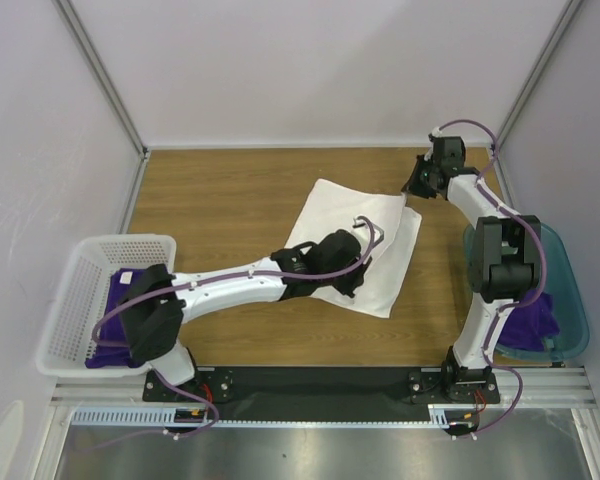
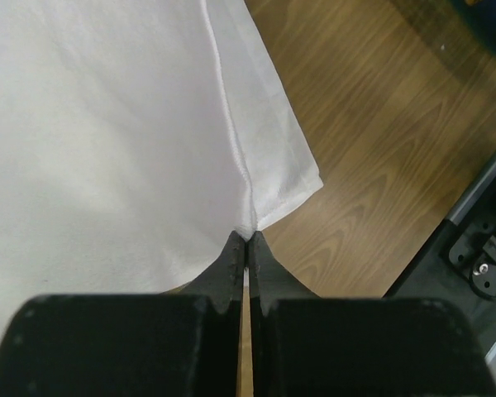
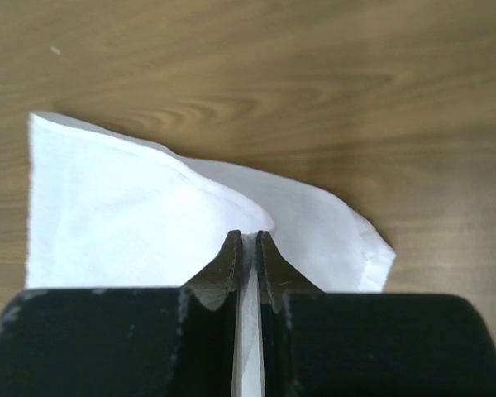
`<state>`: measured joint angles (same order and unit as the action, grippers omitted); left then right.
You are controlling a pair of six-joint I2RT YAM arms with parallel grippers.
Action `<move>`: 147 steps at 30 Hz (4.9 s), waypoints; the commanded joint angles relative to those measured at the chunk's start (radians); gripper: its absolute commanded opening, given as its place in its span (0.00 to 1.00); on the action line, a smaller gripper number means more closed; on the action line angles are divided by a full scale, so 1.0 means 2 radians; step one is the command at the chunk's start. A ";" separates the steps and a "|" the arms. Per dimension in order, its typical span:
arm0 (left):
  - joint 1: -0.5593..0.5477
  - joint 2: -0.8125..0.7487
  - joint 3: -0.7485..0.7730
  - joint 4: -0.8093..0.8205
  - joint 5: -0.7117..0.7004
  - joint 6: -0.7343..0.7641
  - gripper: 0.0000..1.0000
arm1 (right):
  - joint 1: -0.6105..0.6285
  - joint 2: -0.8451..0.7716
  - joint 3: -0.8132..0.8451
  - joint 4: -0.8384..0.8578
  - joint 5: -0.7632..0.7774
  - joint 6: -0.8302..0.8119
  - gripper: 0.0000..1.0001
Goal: Fold and stack the towels
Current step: Fold the towel
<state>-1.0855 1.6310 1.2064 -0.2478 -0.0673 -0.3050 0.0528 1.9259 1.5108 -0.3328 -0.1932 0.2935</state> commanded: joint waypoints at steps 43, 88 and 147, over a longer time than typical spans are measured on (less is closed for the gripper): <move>-0.011 0.052 0.052 -0.020 0.134 0.051 0.85 | -0.063 -0.120 -0.083 -0.059 0.050 0.048 0.66; 0.181 -0.022 -0.184 -0.105 -0.079 -0.200 0.45 | 0.128 0.154 0.113 -0.060 0.031 0.064 0.59; 0.259 -0.124 -0.204 -0.128 -0.065 -0.196 0.56 | 0.215 -0.226 -0.316 -0.186 0.052 0.101 0.00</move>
<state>-0.5831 1.4288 0.8082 -0.5262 -0.1986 -0.6666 0.4667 1.5181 0.8860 -0.6804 -0.1093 0.4969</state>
